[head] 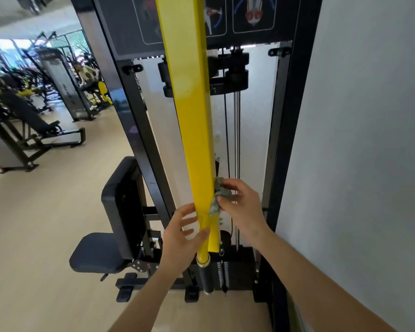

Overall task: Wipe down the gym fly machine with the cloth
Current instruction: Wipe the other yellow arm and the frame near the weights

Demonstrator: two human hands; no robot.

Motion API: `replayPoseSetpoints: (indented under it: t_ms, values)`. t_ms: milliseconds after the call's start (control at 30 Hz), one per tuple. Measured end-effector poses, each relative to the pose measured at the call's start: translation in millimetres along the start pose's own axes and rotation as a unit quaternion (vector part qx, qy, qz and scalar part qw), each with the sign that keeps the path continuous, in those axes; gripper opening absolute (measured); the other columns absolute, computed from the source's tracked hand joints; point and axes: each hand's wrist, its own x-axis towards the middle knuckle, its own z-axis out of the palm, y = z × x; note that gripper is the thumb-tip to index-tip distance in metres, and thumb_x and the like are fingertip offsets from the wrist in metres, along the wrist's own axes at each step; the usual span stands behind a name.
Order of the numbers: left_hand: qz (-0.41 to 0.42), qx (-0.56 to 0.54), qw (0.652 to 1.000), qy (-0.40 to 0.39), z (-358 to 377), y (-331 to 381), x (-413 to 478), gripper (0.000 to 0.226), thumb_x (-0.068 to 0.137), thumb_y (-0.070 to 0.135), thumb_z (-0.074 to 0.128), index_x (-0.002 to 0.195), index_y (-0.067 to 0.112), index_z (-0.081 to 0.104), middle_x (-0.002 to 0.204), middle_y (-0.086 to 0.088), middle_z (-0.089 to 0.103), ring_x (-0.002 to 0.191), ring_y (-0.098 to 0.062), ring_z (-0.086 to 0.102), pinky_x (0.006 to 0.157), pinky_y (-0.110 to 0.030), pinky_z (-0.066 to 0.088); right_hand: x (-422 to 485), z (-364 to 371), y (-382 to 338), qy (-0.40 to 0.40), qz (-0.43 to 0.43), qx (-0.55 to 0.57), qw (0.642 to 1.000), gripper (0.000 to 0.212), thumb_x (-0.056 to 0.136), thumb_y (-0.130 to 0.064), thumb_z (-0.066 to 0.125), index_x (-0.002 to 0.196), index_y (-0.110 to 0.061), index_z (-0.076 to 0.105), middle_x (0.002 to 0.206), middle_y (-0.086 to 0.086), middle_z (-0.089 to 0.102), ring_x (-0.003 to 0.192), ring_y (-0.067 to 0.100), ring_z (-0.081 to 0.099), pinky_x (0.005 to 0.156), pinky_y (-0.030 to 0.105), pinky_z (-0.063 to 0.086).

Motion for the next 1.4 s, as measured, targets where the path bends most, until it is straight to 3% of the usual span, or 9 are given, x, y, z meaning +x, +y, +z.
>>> replayPoseSetpoints:
  t_ms: [133, 200, 267, 333, 500, 833, 1200, 1300, 1400]
  values:
    - [0.012, -0.005, 1.000, 0.016, -21, 29, 26, 0.053, 0.079, 0.041, 0.080, 0.127, 0.032, 0.059, 0.122, 0.015, 0.065, 0.109, -0.011, 0.066, 0.088, -0.037, 0.060, 11, -9, -34, -0.013, -0.065, -0.017, 0.998, 0.042, 0.086, -0.012, 0.078, 0.115, -0.039, 0.065, 0.112, -0.018, 0.068, 0.102, 0.001, 0.064, 0.084, 0.018, 0.055]
    - [0.048, -0.021, 0.997, 0.050, -31, 58, 43, 0.060, 0.080, 0.051, 0.078, 0.133, 0.031, 0.058, 0.126, 0.014, 0.063, 0.112, -0.009, 0.065, 0.086, -0.029, 0.060, 15, -12, -47, -0.017, -0.078, -0.006, 0.997, 0.044, 0.086, -0.011, 0.077, 0.119, -0.038, 0.065, 0.115, -0.016, 0.068, 0.103, 0.000, 0.064, 0.082, 0.013, 0.052]
    - [0.095, -0.040, 0.992, 0.069, -37, 92, 57, 0.061, 0.082, 0.058, 0.075, 0.136, 0.035, 0.056, 0.129, 0.019, 0.062, 0.116, -0.005, 0.063, 0.084, -0.015, 0.054, 20, -14, -58, -0.021, -0.092, 0.007, 0.995, 0.048, 0.086, -0.009, 0.077, 0.125, -0.033, 0.065, 0.118, -0.012, 0.068, 0.106, 0.001, 0.063, 0.083, 0.012, 0.052]
    - [0.137, -0.064, 0.986, 0.075, -38, 122, 69, 0.057, 0.086, 0.054, 0.071, 0.137, 0.036, 0.054, 0.131, 0.022, 0.061, 0.119, -0.003, 0.061, 0.085, -0.012, 0.052, 25, -14, -70, -0.025, -0.107, 0.018, 0.994, 0.051, 0.086, -0.008, 0.077, 0.128, -0.033, 0.064, 0.120, -0.012, 0.068, 0.108, 0.000, 0.063, 0.083, 0.011, 0.052]
    - [0.187, -0.092, 0.974, 0.094, -22, 143, 82, 0.045, 0.094, 0.020, 0.069, 0.137, 0.016, 0.057, 0.129, 0.003, 0.066, 0.117, -0.022, 0.064, 0.091, -0.037, 0.059, 38, -15, -97, -0.023, -0.142, 0.034, 0.989, 0.054, 0.085, -0.009, 0.077, 0.130, -0.037, 0.062, 0.121, -0.015, 0.067, 0.111, -0.001, 0.062, 0.086, 0.012, 0.052]
    - [0.196, -0.079, 0.970, 0.121, -14, 134, 91, 0.043, 0.093, 0.026, 0.067, 0.135, 0.020, 0.059, 0.125, 0.007, 0.066, 0.114, -0.023, 0.065, 0.079, -0.051, 0.062, 73, -16, -168, -0.012, -0.235, 0.048, 0.971, 0.049, 0.092, -0.009, 0.070, 0.138, -0.024, 0.060, 0.125, -0.003, 0.067, 0.117, 0.011, 0.063, 0.095, 0.026, 0.055]
    - [0.212, -0.058, 0.969, 0.116, -20, 135, 93, 0.044, 0.093, 0.021, 0.068, 0.135, 0.012, 0.058, 0.126, 0.000, 0.067, 0.116, -0.030, 0.064, 0.083, -0.056, 0.059, 56, -17, -128, -0.014, -0.184, 0.017, 0.983, 0.040, 0.089, -0.013, 0.074, 0.128, -0.019, 0.067, 0.117, -0.003, 0.070, 0.110, 0.013, 0.065, 0.085, 0.021, 0.056]
    - [0.214, -0.048, 0.970, 0.107, -23, 136, 92, 0.042, 0.093, 0.018, 0.070, 0.133, 0.013, 0.059, 0.126, 0.002, 0.067, 0.115, -0.028, 0.065, 0.086, -0.049, 0.059, 62, -16, -150, -0.002, -0.210, 0.021, 0.977, 0.038, 0.089, -0.011, 0.074, 0.125, -0.022, 0.067, 0.117, -0.003, 0.069, 0.108, 0.012, 0.065, 0.083, 0.017, 0.055]
    - [0.189, -0.022, 0.978, 0.089, -34, 145, 95, 0.046, 0.086, 0.026, 0.077, 0.129, 0.019, 0.061, 0.123, 0.004, 0.068, 0.111, -0.024, 0.067, 0.078, -0.035, 0.061, 71, -15, -178, 0.005, -0.248, 0.032, 0.968, 0.038, 0.091, -0.009, 0.072, 0.127, -0.018, 0.066, 0.118, 0.000, 0.069, 0.109, 0.013, 0.065, 0.085, 0.020, 0.056]
